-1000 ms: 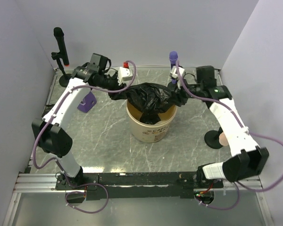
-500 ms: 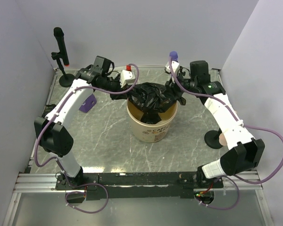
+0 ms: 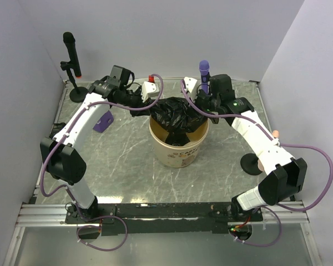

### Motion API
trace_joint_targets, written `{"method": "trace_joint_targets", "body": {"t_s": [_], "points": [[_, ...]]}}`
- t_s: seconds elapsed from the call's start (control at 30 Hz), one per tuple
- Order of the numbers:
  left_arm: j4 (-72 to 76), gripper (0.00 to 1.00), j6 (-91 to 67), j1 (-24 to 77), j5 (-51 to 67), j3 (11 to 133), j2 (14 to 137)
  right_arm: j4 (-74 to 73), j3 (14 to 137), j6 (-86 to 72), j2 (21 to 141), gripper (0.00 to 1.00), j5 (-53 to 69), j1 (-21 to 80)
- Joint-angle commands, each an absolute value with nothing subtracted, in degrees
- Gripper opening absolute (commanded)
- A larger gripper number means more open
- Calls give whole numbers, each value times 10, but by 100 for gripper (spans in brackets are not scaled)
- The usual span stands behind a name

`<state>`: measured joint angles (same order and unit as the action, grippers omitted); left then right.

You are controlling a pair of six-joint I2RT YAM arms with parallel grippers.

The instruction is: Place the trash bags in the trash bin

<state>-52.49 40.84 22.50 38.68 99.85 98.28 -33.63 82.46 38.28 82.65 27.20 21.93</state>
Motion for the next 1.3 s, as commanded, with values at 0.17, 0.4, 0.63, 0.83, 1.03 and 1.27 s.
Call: {"method": "trace_joint_targets", "body": {"t_s": [0.17,0.4,0.63,0.83,1.03,1.27], "points": [[-497,19,395,229,396,1008,947,-281,823,409,837,42,210,236],[-493,19,389,229,392,1004,943,-280,829,420,846,40,212,253],[-489,19,388,229,392,1003,942,-278,824,452,852,24,177,268],[-496,18,394,229,381,1007,940,-297,831,469,835,0,187,269],[-509,16,423,228,362,988,892,-336,819,469,741,0,255,266],[-504,6,431,229,374,933,838,-417,799,455,660,0,349,268]]}}
